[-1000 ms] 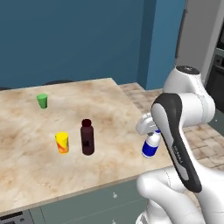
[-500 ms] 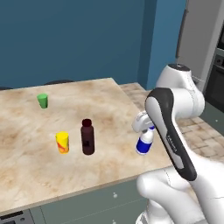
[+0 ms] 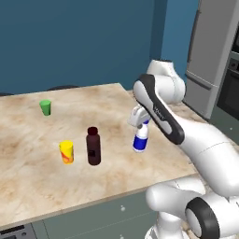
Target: Place the drinks on the dining counter in a tight cluster.
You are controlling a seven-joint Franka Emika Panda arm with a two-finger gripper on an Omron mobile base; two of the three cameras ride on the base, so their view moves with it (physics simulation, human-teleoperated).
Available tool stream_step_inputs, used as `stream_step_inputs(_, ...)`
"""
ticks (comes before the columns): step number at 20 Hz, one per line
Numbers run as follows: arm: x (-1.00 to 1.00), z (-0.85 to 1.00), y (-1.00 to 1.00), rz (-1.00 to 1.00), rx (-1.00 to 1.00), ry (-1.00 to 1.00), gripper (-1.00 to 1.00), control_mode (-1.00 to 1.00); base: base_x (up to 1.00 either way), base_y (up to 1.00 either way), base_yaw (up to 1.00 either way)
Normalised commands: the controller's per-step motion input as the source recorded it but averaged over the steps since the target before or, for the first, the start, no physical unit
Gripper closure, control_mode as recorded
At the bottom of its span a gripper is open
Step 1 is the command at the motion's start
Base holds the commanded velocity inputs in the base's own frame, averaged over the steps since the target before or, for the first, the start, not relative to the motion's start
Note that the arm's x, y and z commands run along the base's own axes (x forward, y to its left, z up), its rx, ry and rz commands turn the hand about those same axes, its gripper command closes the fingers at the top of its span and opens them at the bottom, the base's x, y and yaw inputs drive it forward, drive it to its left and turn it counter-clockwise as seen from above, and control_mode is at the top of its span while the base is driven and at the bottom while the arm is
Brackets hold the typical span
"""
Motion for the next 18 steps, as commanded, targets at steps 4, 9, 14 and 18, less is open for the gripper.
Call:
stream_step_inputs(4,0.64,-0.39,0.26,0.07,-0.07,0.0,1.0,-1.0,0.0,0.0,0.0)
stream_step_inputs(9,0.44,-0.45,0.21,0.09,0.0,-0.02,1.0,-1.0,0.0,0.0,0.0)
stream_step_inputs(14,0.43,-0.29,0.13,0.13,0.0,-0.02,1.0,-1.0,0.0,0.0,0.0)
stream_step_inputs(18,0.5,-0.32,0.21,0.12,0.0,-0.04,1.0,-1.0,0.0,0.0,0.0)
